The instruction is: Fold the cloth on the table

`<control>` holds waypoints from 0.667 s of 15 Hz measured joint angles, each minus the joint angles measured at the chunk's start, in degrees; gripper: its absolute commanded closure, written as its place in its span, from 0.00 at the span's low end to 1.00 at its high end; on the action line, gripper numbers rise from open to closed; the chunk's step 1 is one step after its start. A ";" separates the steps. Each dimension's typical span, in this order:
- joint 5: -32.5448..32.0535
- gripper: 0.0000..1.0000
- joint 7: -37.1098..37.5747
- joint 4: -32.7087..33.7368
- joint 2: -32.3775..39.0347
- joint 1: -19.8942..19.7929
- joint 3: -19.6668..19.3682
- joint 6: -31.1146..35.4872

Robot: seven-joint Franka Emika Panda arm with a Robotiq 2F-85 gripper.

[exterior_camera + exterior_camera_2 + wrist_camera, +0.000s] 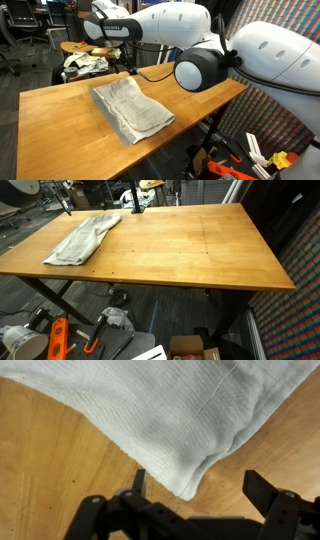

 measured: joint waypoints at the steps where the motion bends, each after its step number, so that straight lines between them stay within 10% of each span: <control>1: 1.57 0.00 0.00 0.01 -0.24 -0.21 0.85 0.19; 10: 4.08 0.00 1.79 -0.73 2.10 3.21 3.05 15.72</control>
